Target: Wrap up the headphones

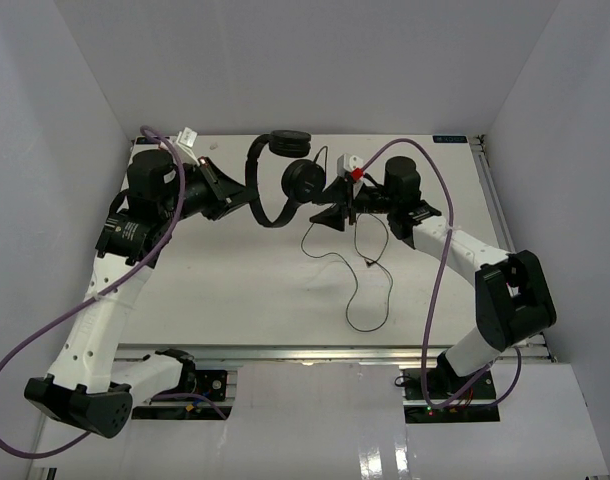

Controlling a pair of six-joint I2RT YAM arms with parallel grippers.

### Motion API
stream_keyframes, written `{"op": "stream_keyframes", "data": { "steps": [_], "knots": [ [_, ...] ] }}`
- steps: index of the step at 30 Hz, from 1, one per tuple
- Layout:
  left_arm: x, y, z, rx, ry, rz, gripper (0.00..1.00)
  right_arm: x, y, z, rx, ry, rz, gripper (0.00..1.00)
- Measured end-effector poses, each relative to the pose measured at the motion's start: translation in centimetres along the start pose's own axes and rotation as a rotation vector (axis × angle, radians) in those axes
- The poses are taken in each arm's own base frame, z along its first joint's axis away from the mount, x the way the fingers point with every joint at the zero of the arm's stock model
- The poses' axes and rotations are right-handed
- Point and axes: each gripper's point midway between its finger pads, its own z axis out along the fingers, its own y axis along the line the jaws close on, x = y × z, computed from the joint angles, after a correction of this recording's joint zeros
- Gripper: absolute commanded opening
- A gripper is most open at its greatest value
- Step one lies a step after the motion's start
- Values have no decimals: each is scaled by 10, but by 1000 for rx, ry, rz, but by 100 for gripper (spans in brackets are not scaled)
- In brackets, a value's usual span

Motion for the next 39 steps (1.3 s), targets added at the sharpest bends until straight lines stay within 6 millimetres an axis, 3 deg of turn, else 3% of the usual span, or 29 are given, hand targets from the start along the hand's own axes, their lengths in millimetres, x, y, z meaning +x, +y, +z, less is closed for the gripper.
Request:
{"op": "stream_keyframes", "data": {
  "steps": [4,7,8,16,23,29,34,39],
  "knots": [
    [-5,-20,-9,70,-30,-24,0,-6,14,9,-34,-48,82,40],
    [-9,-34,-14,118,-45,-39,0,-12,26,10,-59,-95,144,19],
    [-11,-39,-16,133,-50,-43,0,-13,29,9,-65,-106,165,17],
    [-29,-66,-19,232,-110,-102,0,-32,55,-1,-83,-148,205,8],
    [-50,-77,-17,277,-192,-136,0,-45,69,-13,-75,-120,141,8],
    [-70,-69,-1,247,-263,-172,0,-25,59,-20,7,21,120,8],
    [-81,-49,18,180,-318,-204,0,-4,34,-34,149,203,66,8],
    [-87,-30,38,103,-356,-190,0,6,2,-63,300,431,-37,8]
  ]
}}
